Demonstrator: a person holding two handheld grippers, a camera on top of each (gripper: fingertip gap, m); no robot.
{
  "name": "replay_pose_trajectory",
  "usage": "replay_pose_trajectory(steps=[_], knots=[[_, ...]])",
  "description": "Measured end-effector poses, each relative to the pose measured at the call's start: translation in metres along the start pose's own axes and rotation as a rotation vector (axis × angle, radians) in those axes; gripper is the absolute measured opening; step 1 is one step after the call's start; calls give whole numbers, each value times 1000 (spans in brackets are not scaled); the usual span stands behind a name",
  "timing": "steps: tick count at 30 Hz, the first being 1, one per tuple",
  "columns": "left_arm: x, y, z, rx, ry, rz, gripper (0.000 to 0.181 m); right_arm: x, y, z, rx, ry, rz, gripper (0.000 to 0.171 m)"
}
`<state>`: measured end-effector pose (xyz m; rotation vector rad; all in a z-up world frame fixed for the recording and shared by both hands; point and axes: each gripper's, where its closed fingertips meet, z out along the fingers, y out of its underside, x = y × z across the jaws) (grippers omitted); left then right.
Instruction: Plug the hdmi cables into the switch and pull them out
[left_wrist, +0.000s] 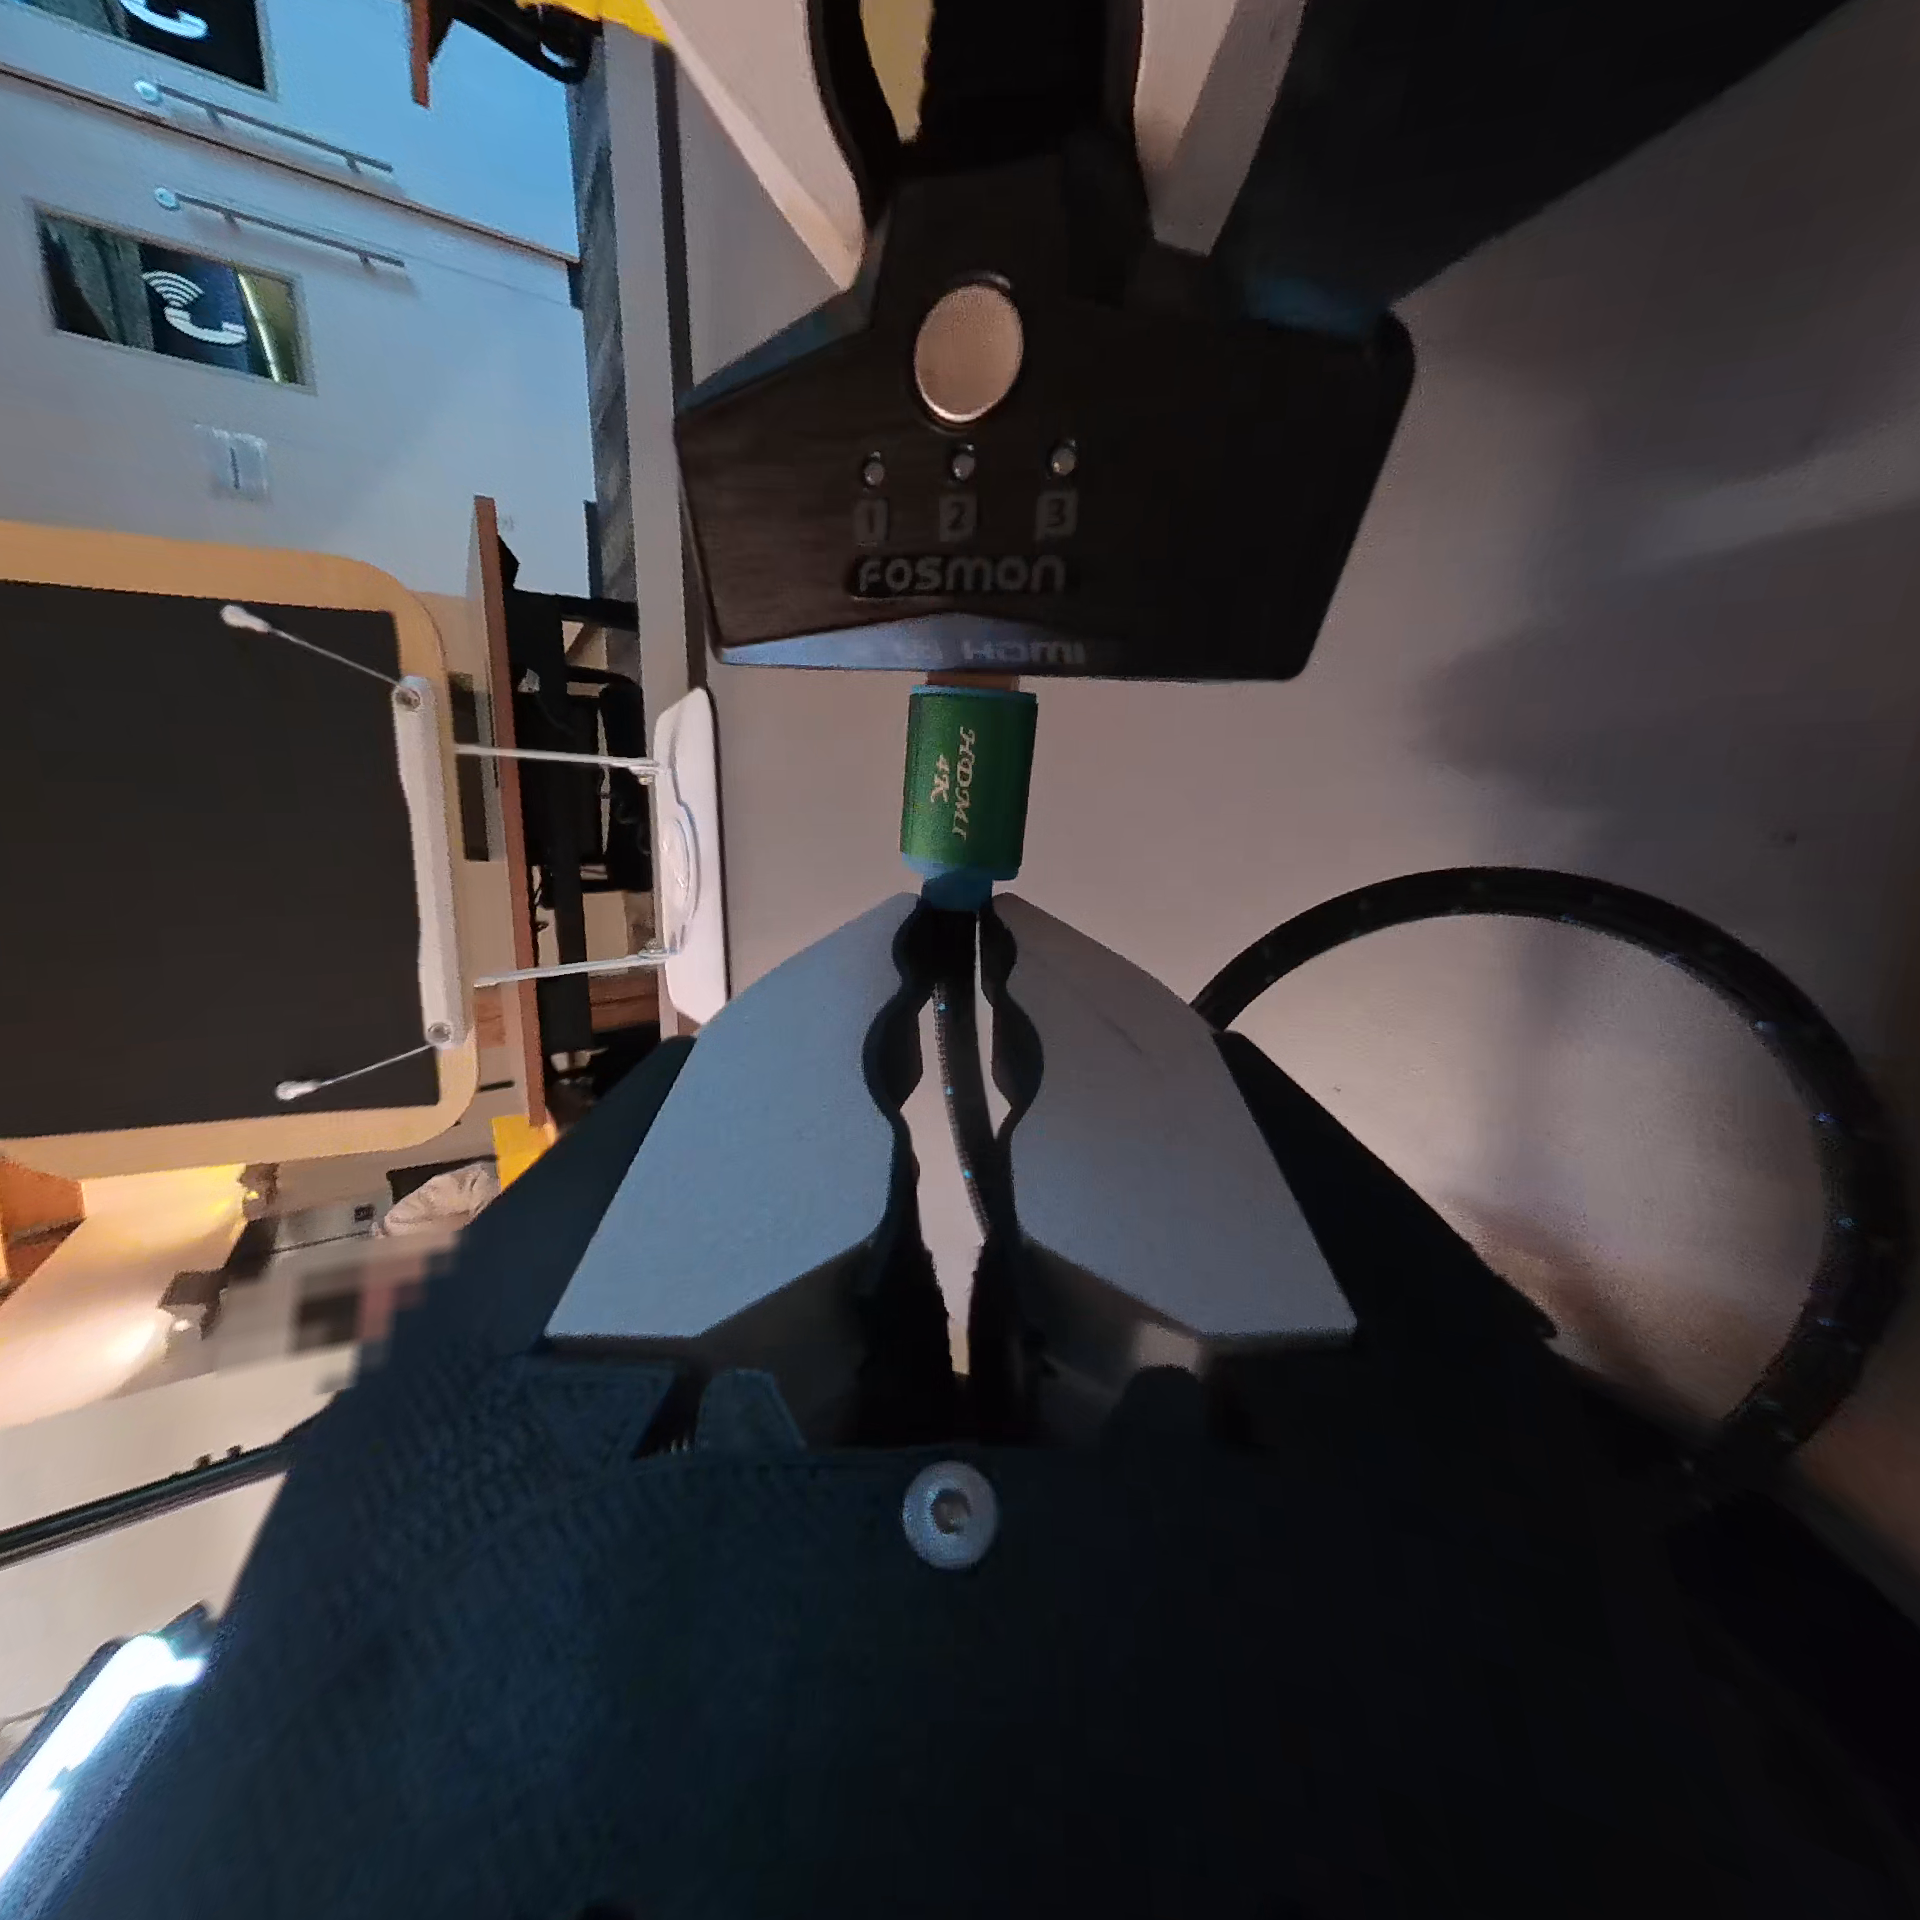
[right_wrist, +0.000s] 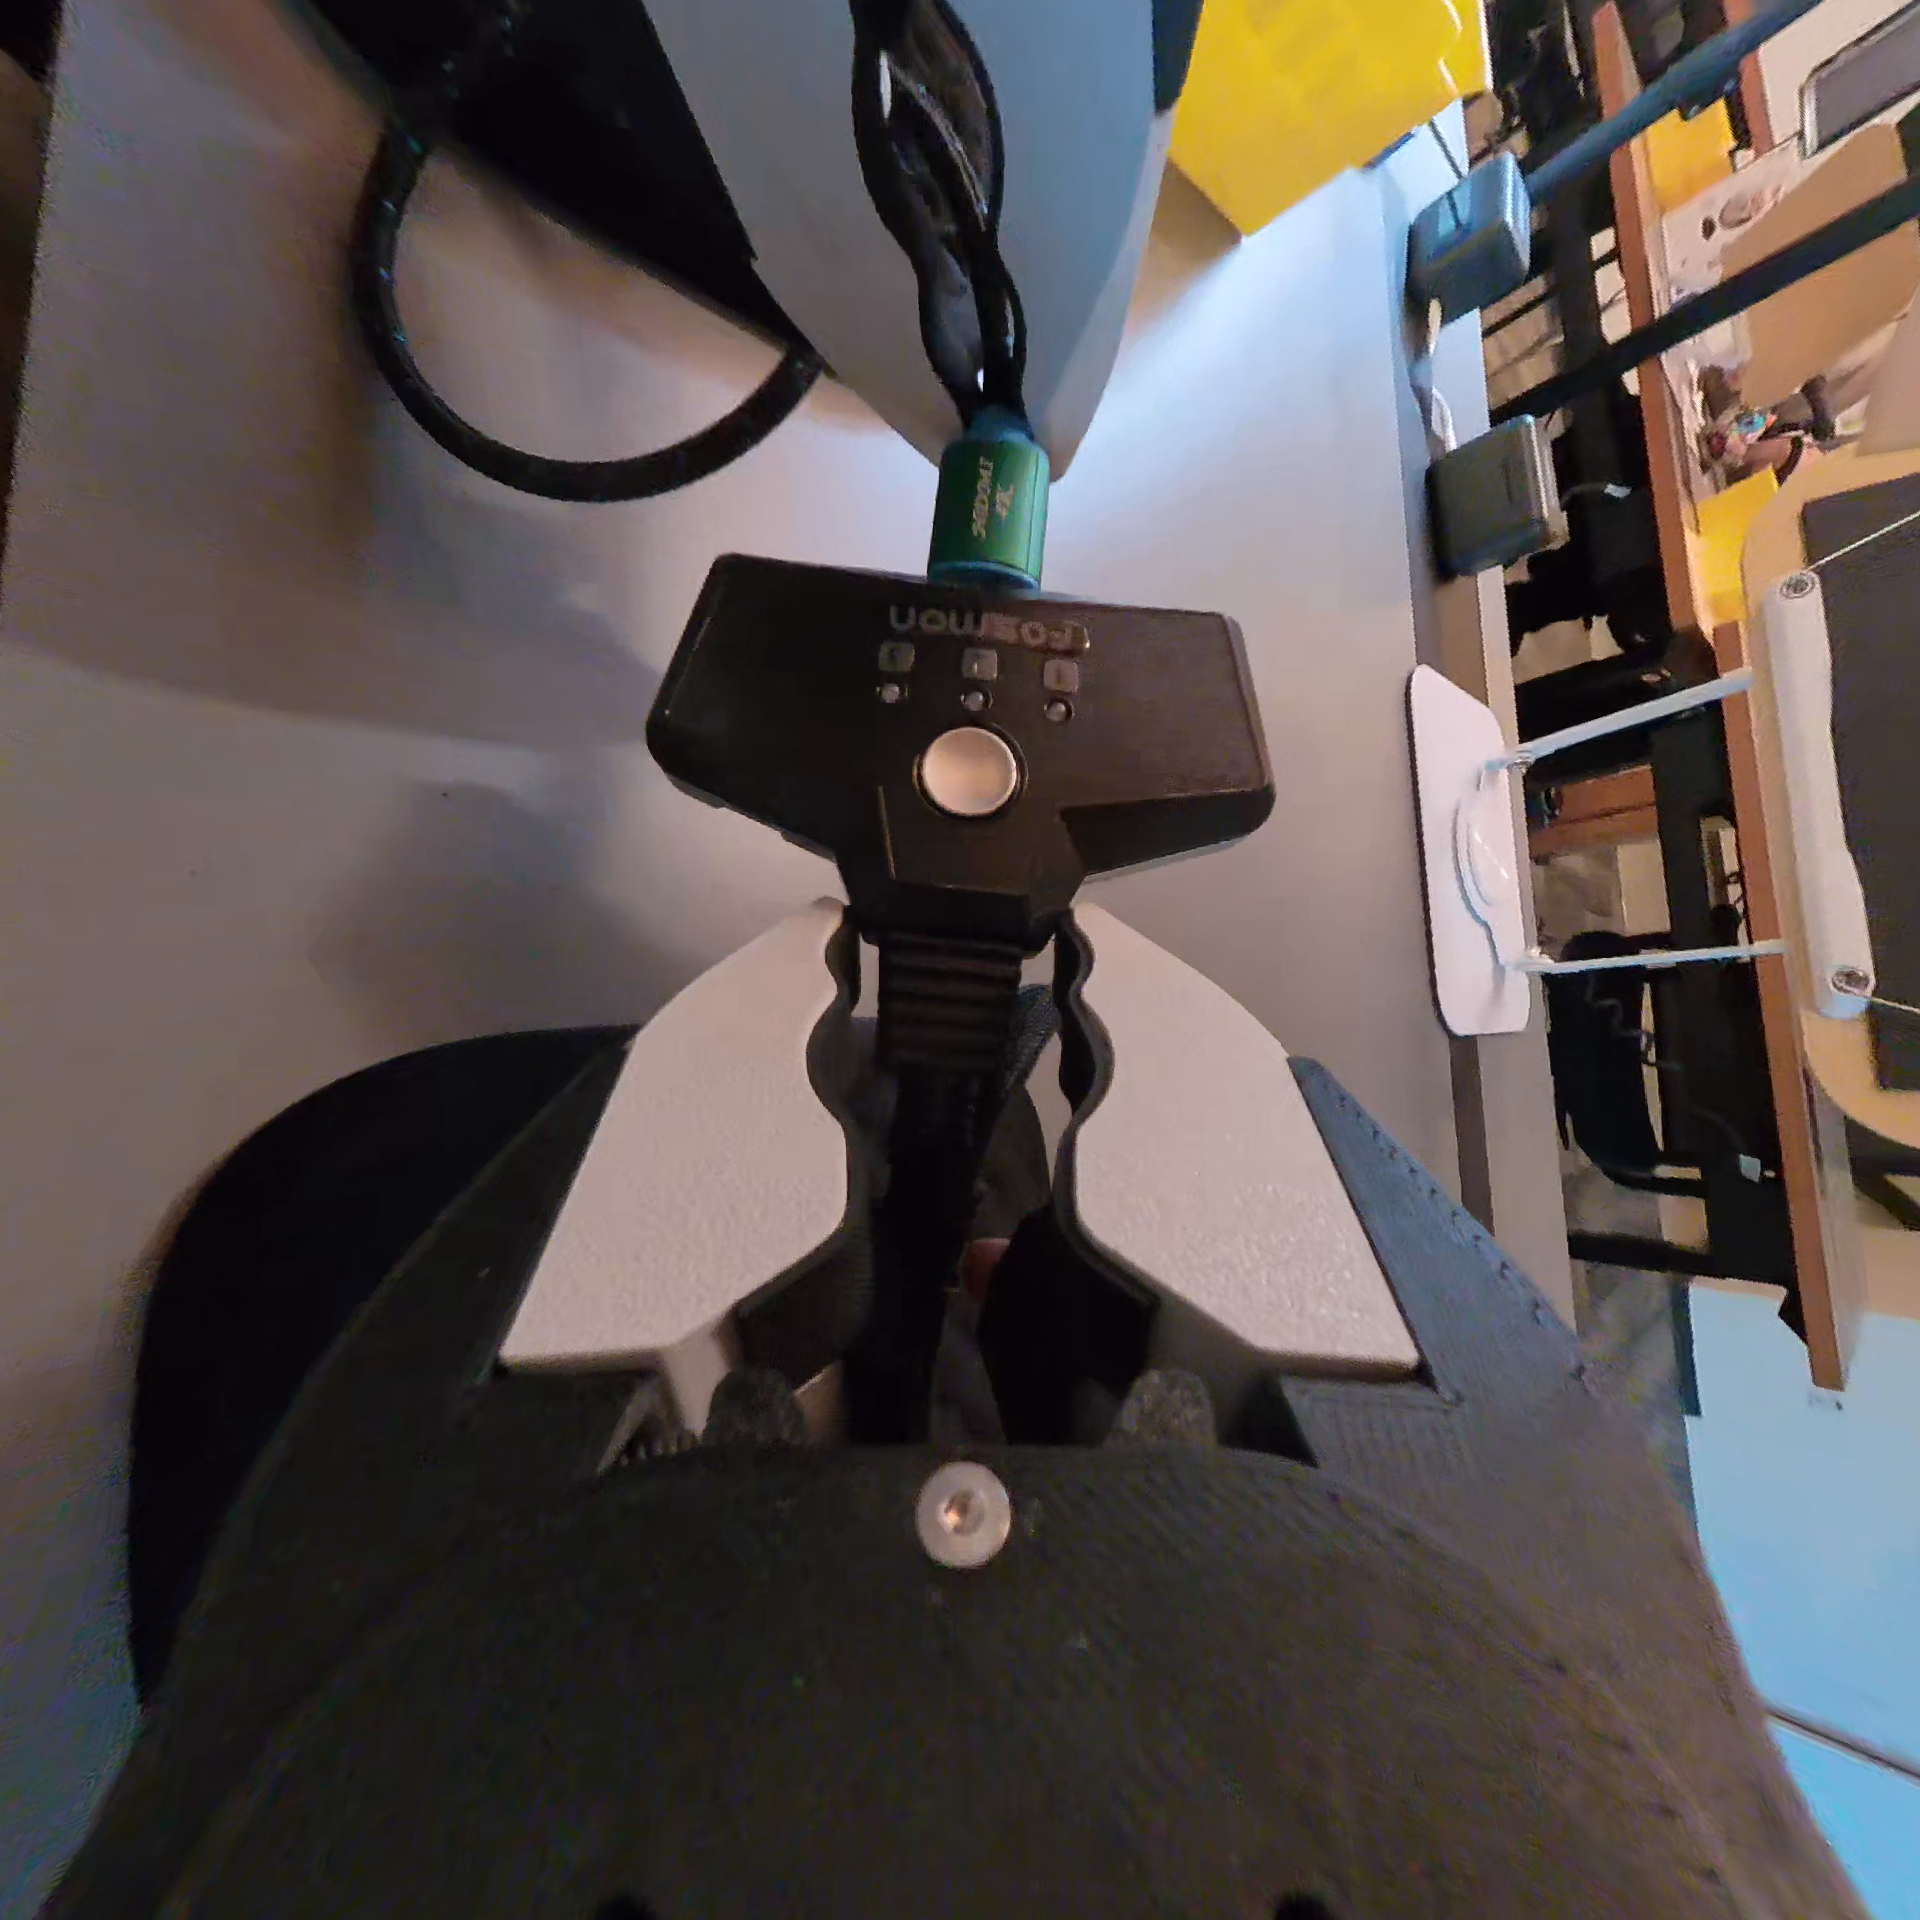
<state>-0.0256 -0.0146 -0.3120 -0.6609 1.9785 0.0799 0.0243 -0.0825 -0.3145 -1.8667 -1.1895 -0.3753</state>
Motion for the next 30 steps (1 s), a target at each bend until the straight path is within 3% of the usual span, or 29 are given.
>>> replay_pose_trajectory(steps=[4,5,9,13,16,19,22,25,28,30], knots=[[1,-7,-3,71,10,-39,10,-1,4,-3,10,-22,14,36],[0,-12,-6,112,15,-66,23,1,8,-3,-5,-22,13,36],[-23,-28,-41,344,1,-368,50,-4,40,-4,-135,-119,54,37],[-62,11,-95,487,-141,-694,48,-12,61,5,-188,-185,135,37],[-84,73,-132,396,-207,-935,45,-1,62,5,-174,-80,163,44],[-98,142,-178,253,-425,-1071,41,13,64,-7,-151,54,247,59],[-91,201,-208,57,-584,-1152,41,20,51,-29,33,175,383,64],[-75,249,-217,-144,-671,-1235,40,42,28,-50,259,267,493,63],[-48,286,-212,-386,-645,-1299,40,50,22,-65,330,326,520,62],[-57,284,-208,-313,-695,-1296,40,52,19,-68,339,341,505,60]])
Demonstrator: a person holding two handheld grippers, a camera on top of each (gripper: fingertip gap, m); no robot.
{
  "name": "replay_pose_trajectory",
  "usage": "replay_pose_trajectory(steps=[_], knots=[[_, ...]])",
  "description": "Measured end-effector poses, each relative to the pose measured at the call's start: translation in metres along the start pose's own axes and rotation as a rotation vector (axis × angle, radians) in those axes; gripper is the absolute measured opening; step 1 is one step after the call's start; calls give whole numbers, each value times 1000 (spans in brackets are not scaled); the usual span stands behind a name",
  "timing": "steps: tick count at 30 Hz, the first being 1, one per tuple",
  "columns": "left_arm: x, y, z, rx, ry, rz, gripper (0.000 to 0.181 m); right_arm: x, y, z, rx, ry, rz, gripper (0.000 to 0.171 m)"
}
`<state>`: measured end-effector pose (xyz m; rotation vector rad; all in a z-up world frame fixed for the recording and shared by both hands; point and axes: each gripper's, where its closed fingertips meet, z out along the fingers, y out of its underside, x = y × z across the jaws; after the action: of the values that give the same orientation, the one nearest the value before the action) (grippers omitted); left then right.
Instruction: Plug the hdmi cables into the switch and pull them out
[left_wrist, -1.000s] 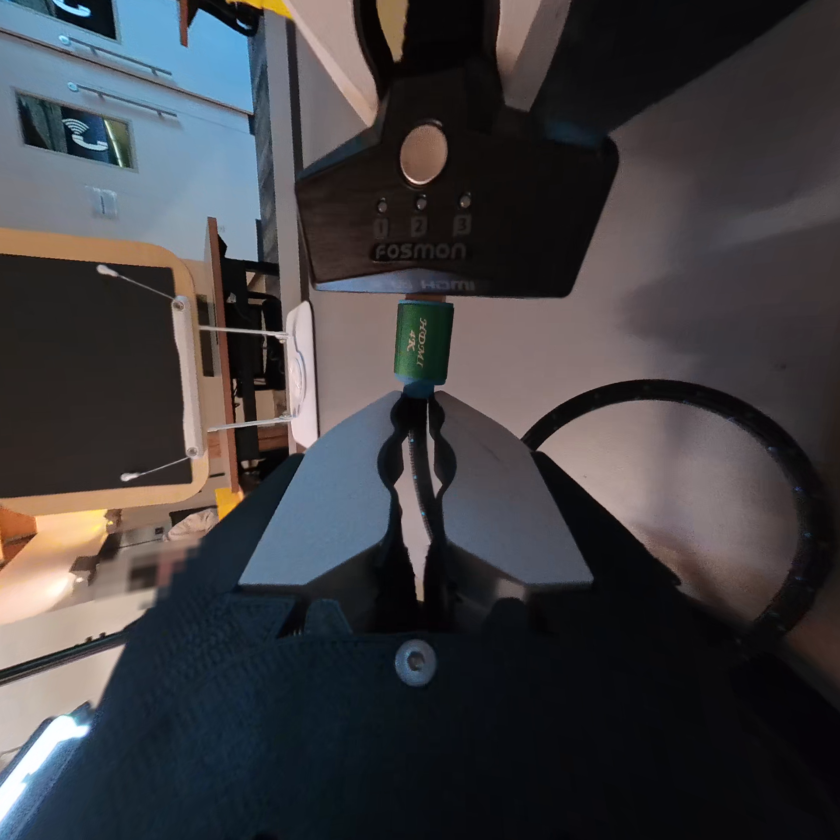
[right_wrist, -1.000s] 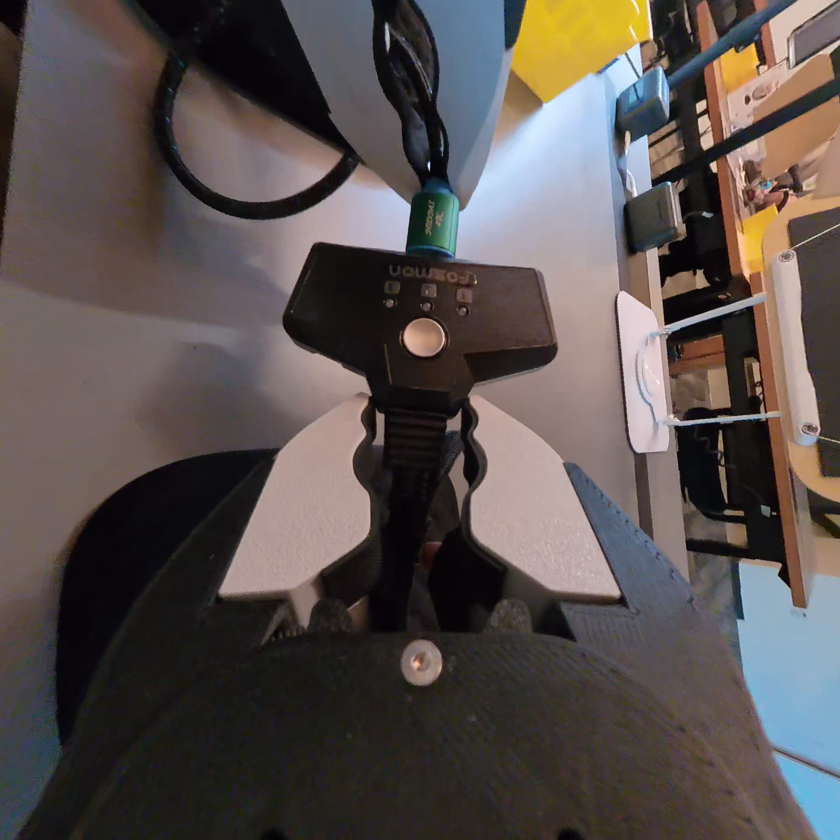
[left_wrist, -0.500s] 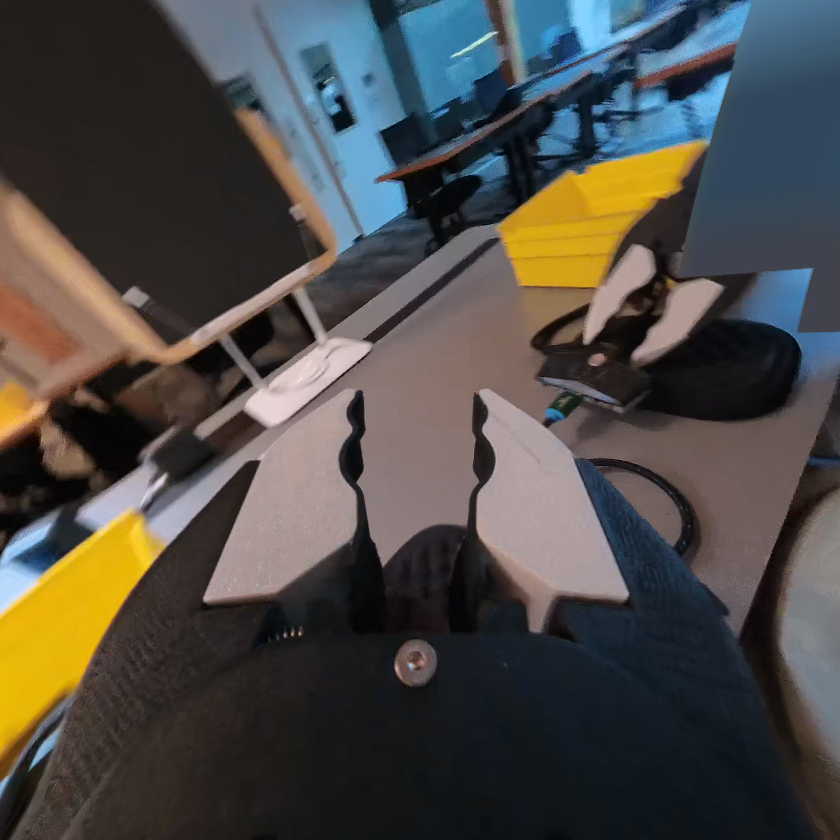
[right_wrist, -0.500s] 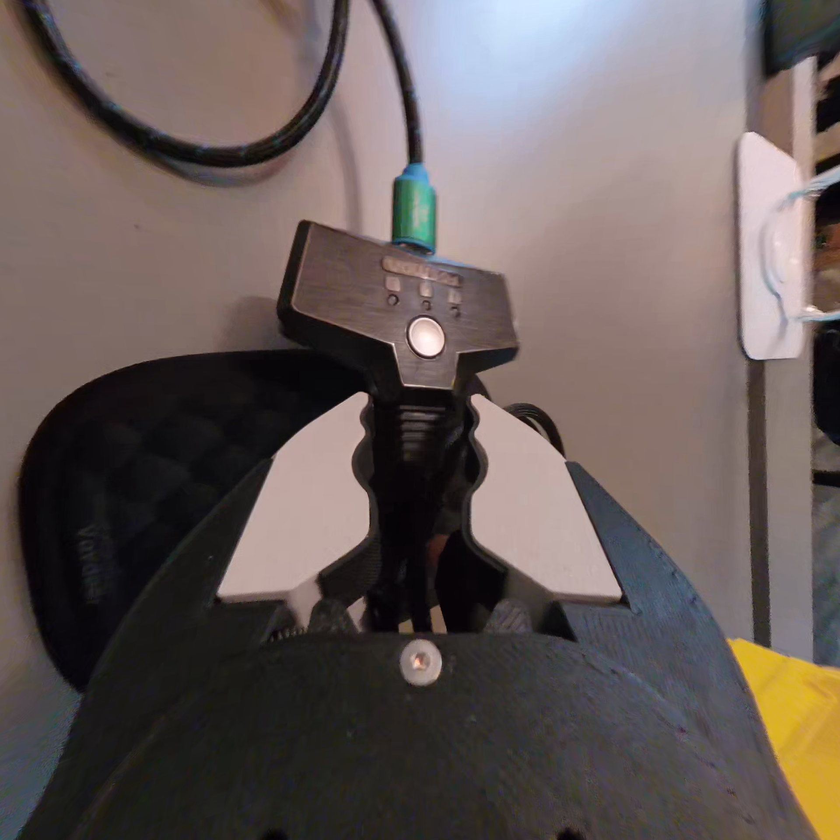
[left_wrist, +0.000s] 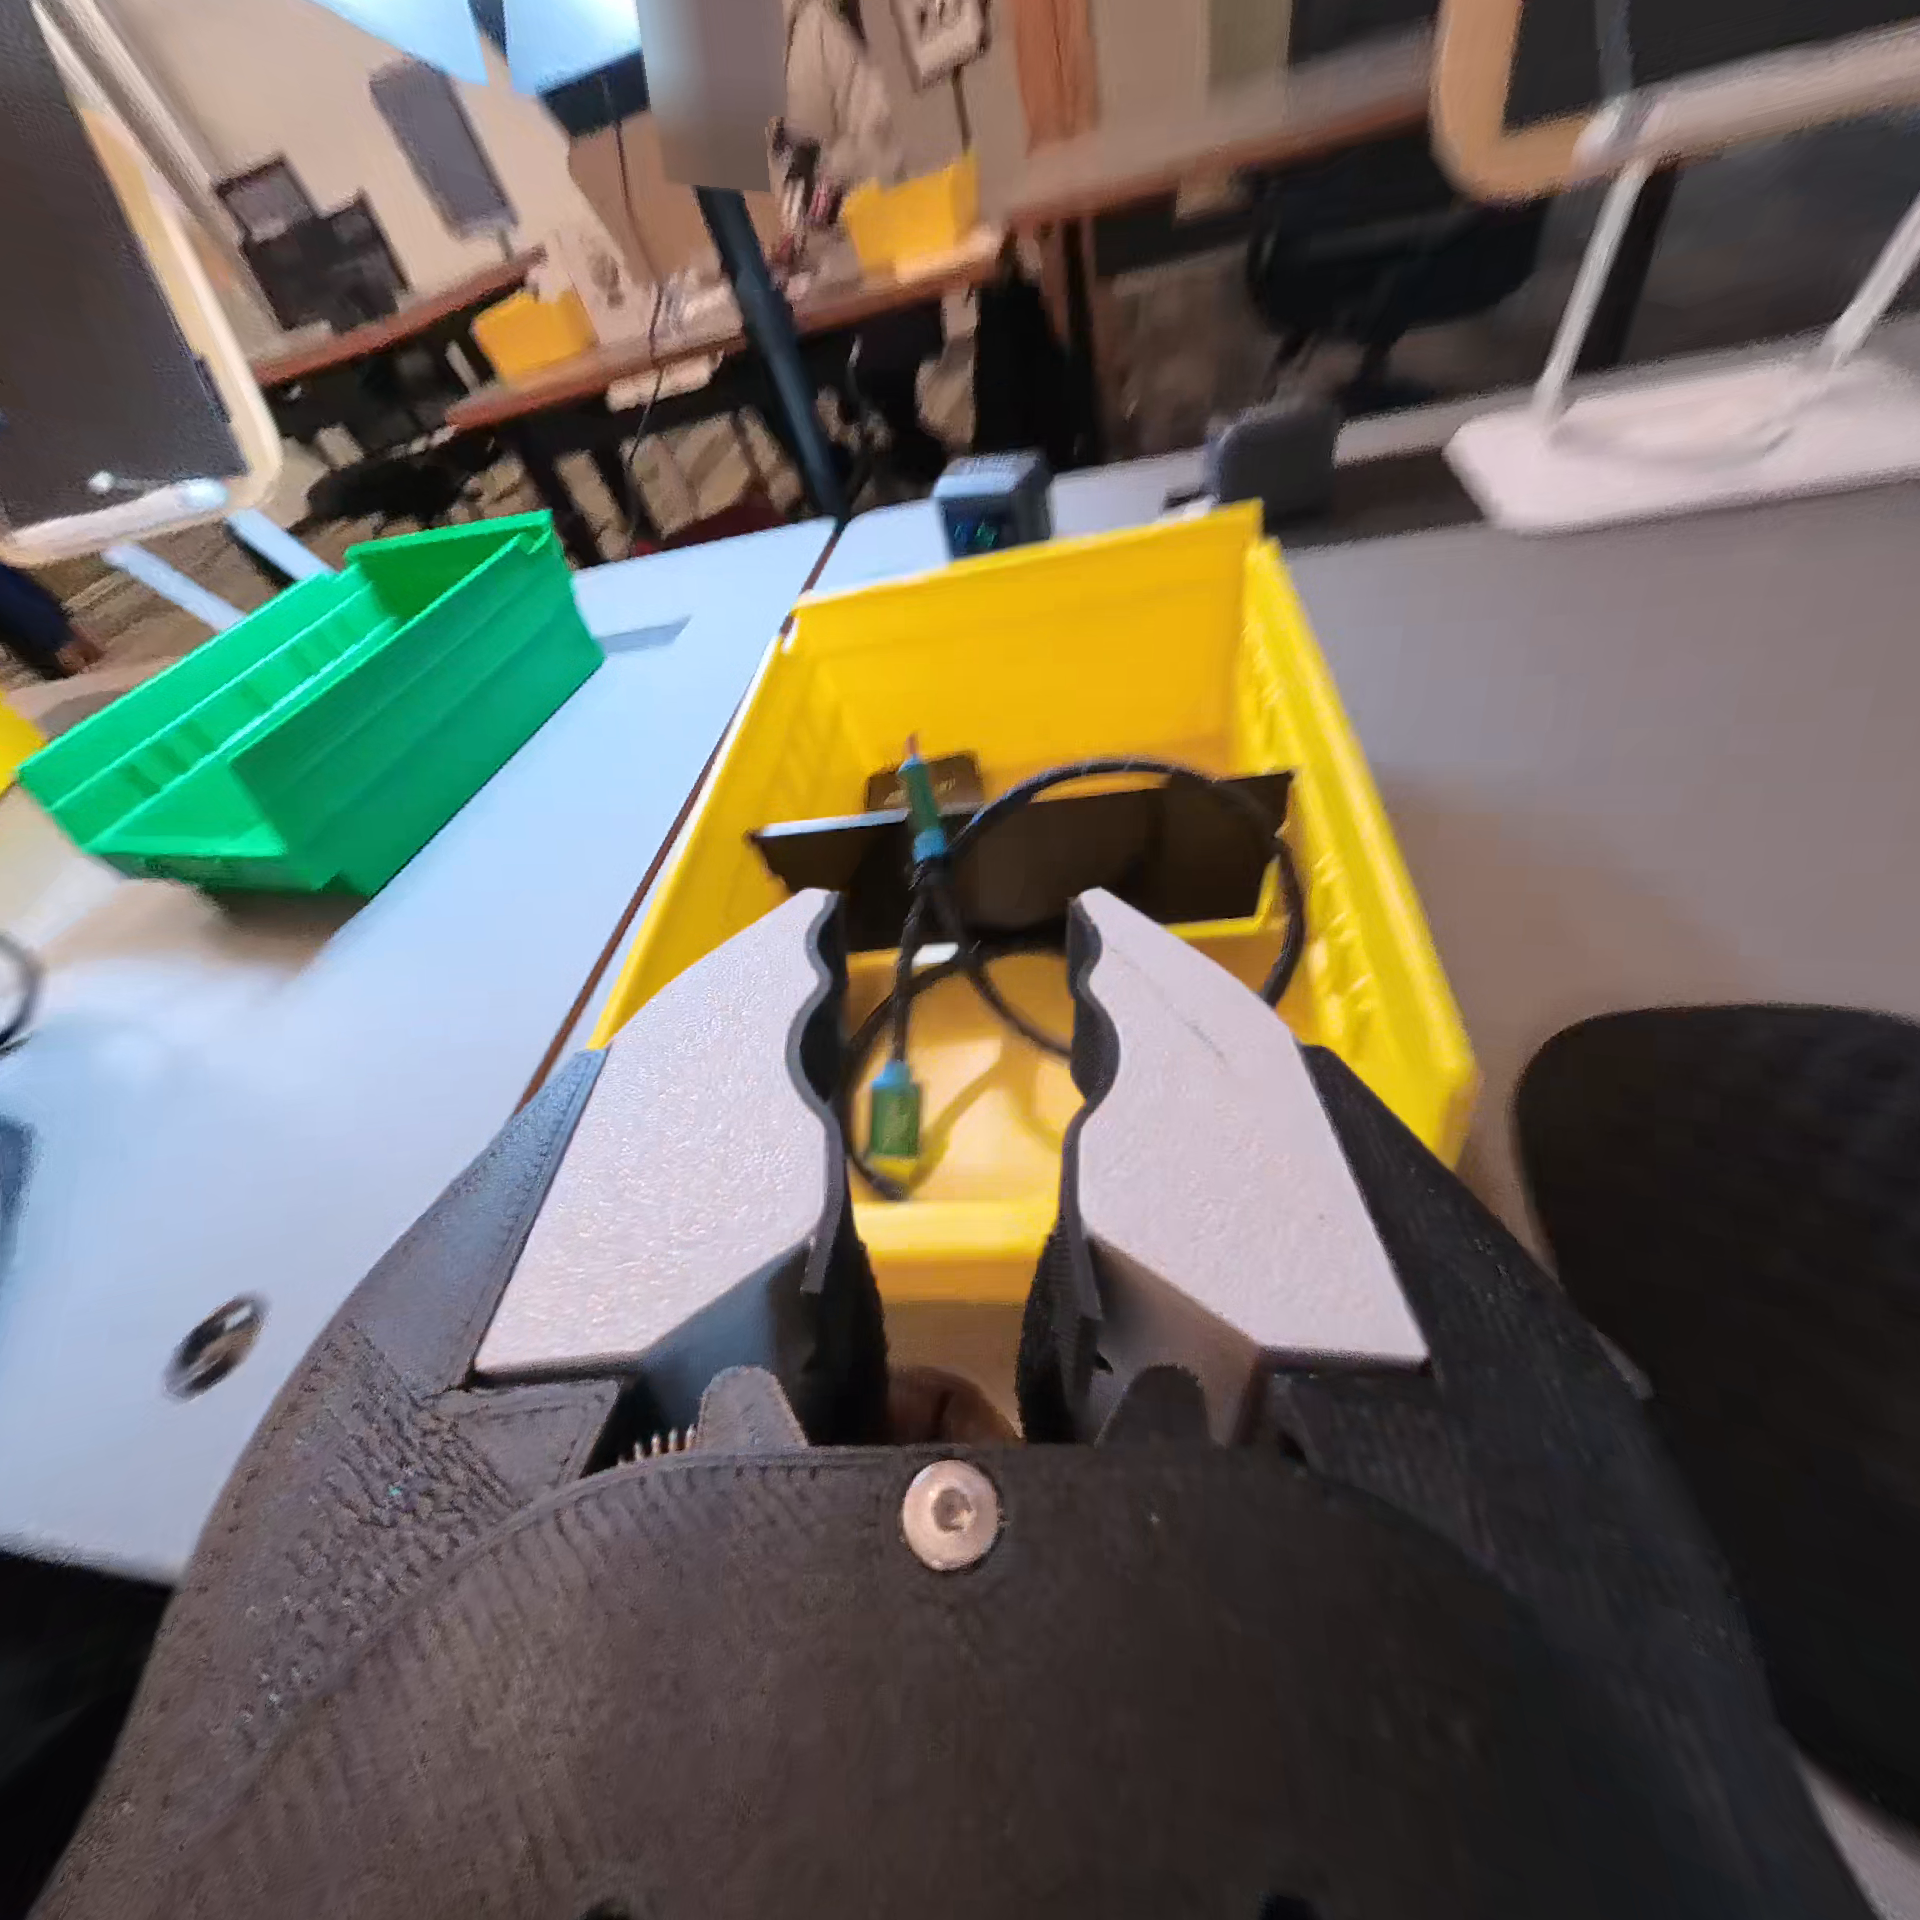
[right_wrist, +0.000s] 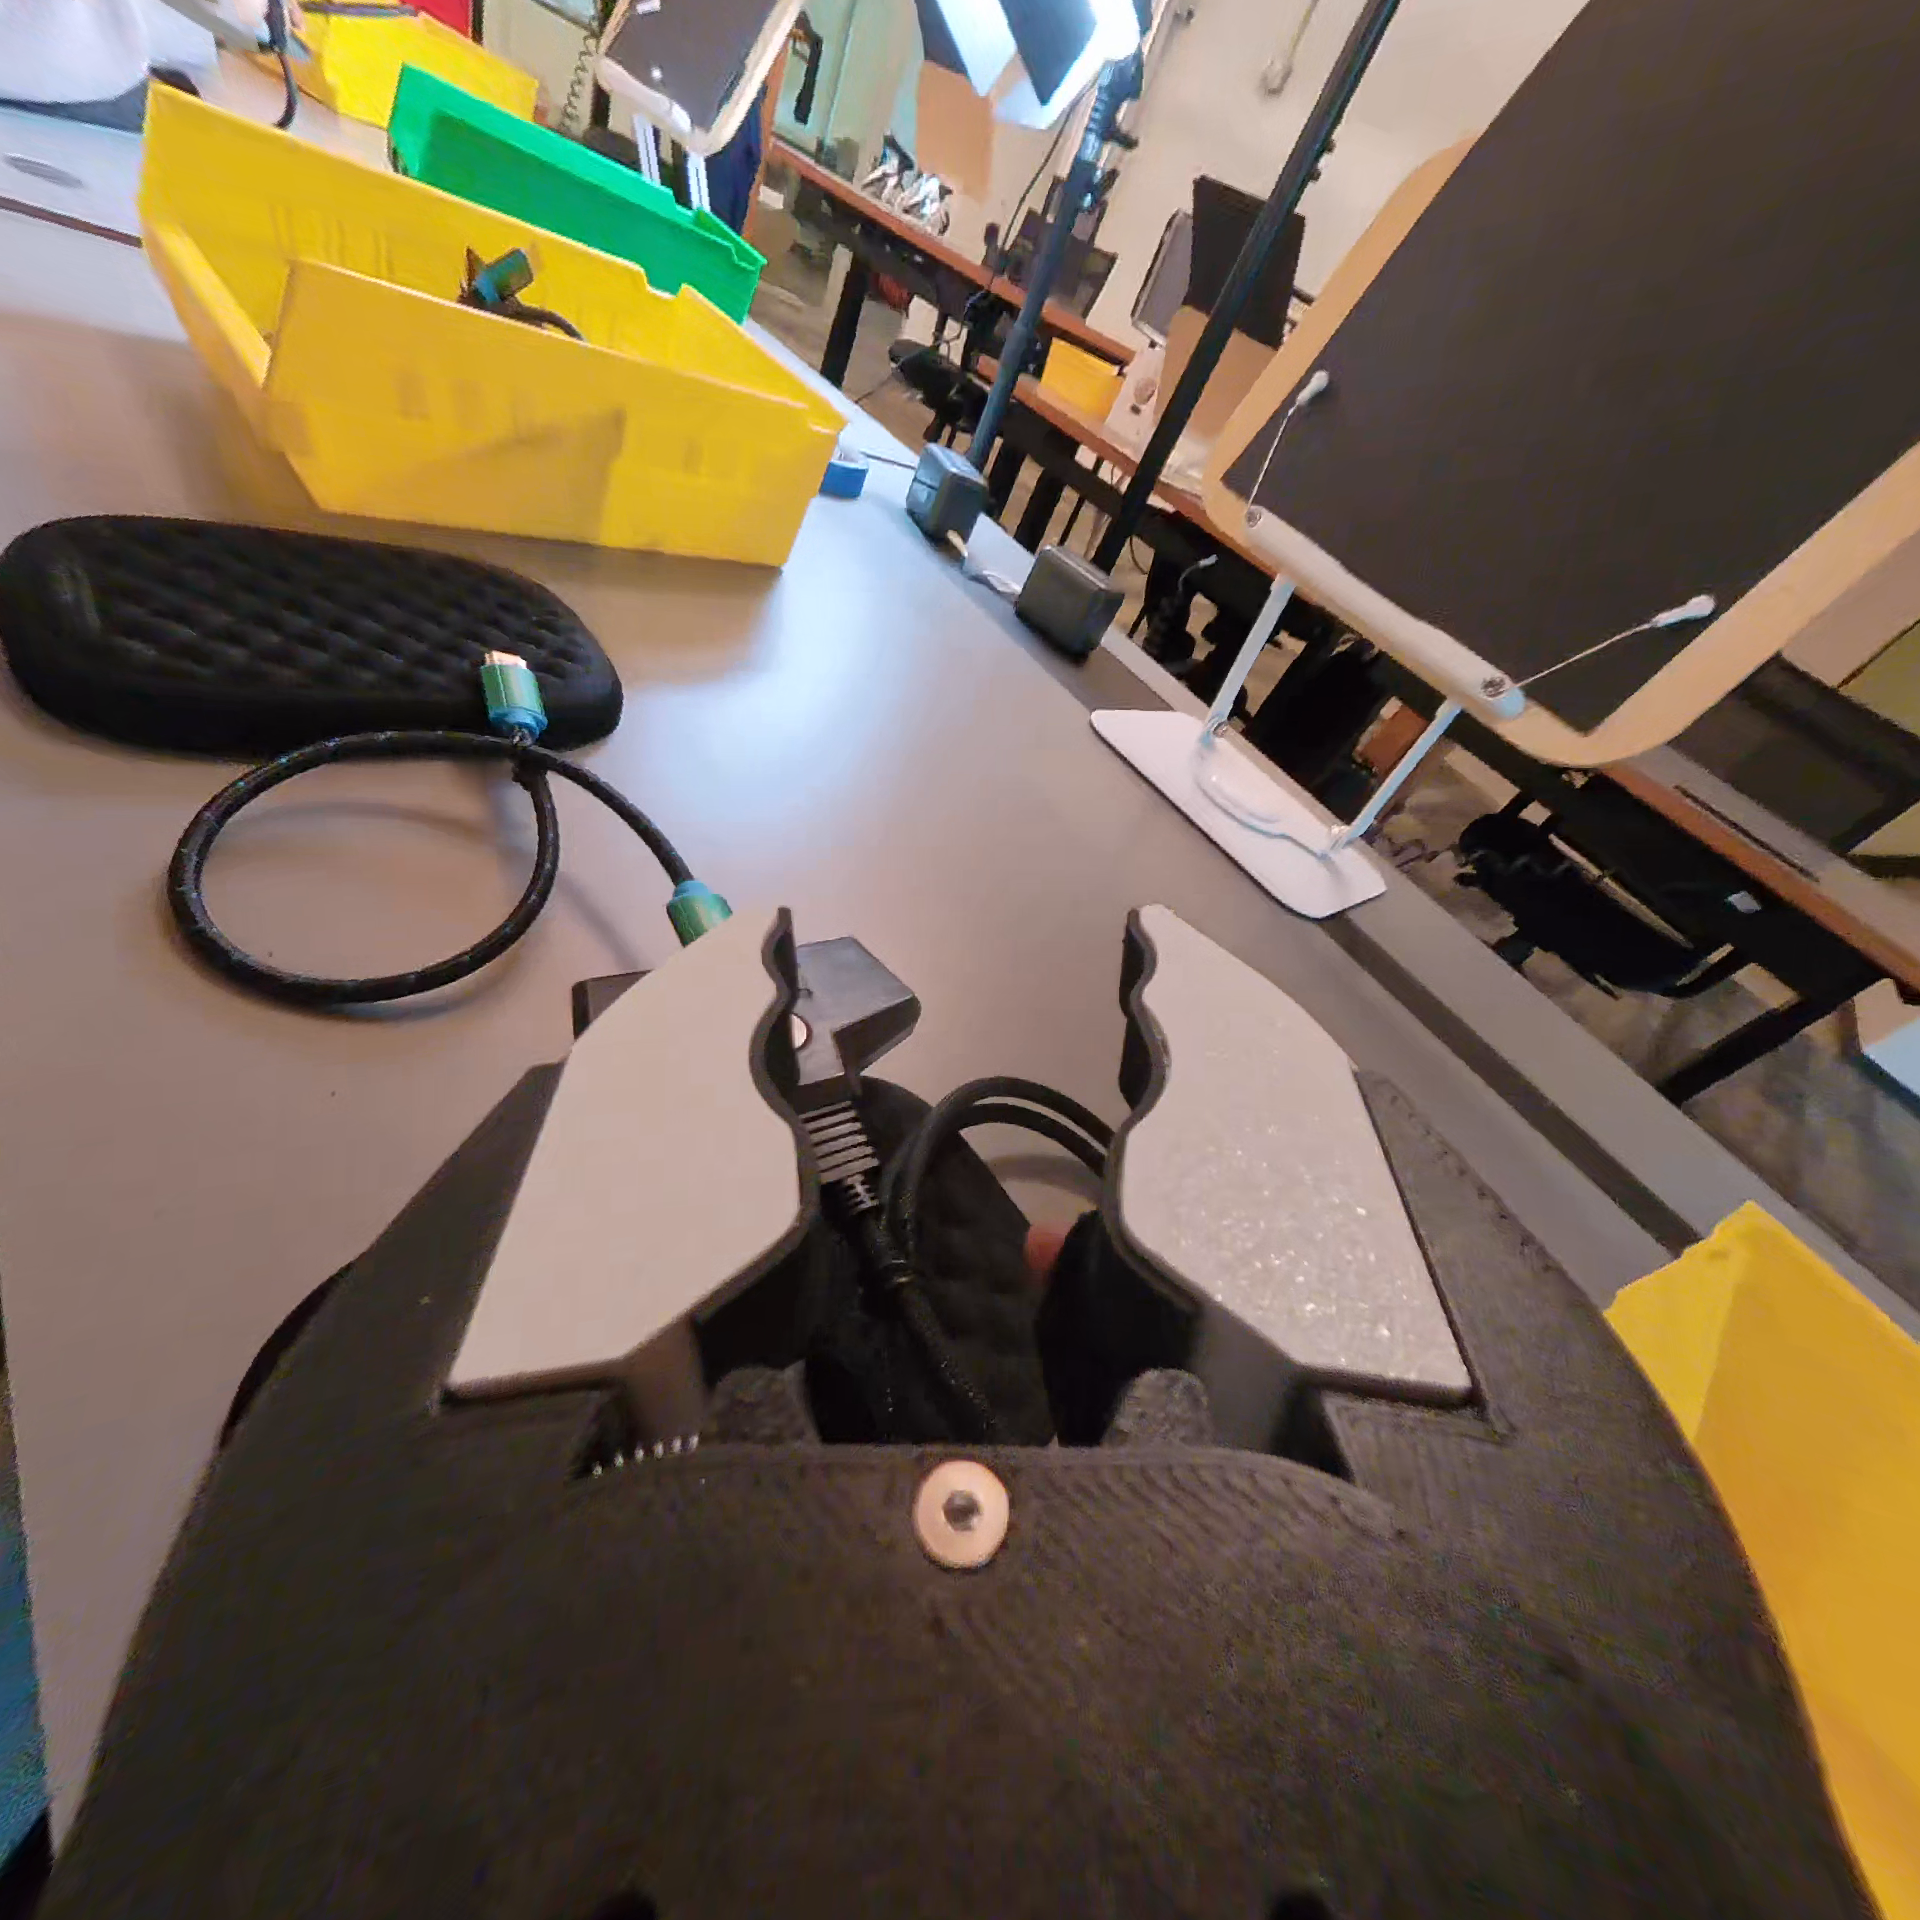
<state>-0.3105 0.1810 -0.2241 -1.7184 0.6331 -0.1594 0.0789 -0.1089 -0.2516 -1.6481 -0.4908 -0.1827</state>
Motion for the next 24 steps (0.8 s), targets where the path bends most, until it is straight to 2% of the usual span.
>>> replay_pose_trajectory(steps=[5,7,10,12,16,20,24], knots=[[45,-34,-3,223,227,-135,40,-8,11,9,-39,-36,15,61],[70,-34,-1,222,342,-135,41,-15,15,14,-55,-71,37,63],[89,-28,6,181,381,-90,47,-23,23,20,-111,-108,51,67],[87,-15,14,107,338,-43,49,-24,26,22,-138,-106,32,69],[60,31,32,-155,222,-29,49,-23,29,22,-155,-99,31,68],[35,45,49,-187,124,-41,50,-23,29,22,-158,-91,25,67],[0,41,74,-211,7,41,50,-23,27,23,-148,-91,31,65]])
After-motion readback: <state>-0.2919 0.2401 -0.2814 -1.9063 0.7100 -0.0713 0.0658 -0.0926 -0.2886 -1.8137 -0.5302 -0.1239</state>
